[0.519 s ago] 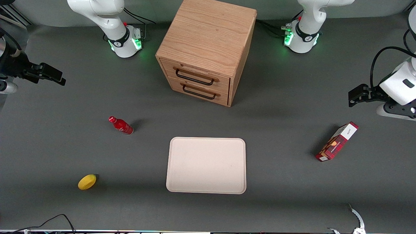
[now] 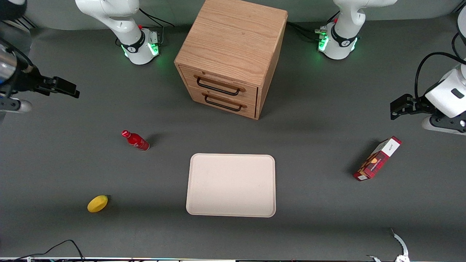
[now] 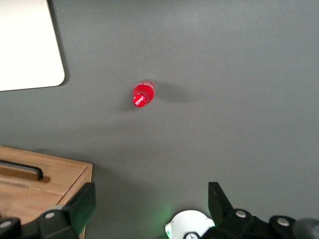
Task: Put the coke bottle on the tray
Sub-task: 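Move the open right gripper down to the red Coca-Cola bottle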
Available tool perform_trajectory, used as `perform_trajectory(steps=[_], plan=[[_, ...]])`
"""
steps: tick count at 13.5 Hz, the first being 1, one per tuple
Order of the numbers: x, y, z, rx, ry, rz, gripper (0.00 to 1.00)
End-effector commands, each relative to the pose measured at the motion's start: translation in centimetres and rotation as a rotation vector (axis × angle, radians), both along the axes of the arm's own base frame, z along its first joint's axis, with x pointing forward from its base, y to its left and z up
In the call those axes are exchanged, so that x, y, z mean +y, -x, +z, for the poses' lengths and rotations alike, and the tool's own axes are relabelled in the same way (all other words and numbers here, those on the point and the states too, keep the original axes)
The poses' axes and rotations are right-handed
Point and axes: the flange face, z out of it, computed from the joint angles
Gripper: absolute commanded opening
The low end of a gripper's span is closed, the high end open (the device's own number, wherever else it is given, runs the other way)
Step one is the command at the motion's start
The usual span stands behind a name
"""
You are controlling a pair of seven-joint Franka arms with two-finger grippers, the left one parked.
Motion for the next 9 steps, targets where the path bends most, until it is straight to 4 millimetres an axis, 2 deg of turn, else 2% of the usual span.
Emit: perform_trajectory(steps=[1, 3, 5, 7, 9], plan=[[1.0, -0.2, -7.0, -0.013, 0.016, -0.054, 1.0], [3.2, 0.2, -12.5, -0.034, 0.021, -0.05, 1.0], [4.2, 1.2, -17.7, -0.07, 0.026, -0.067, 1.0], [4.9, 1.7, -21.2, -0.107, 0.028, -0.071, 1.0], [4.7, 1.8, -23.6, -0.139, 0.055, -0.039, 1.0]])
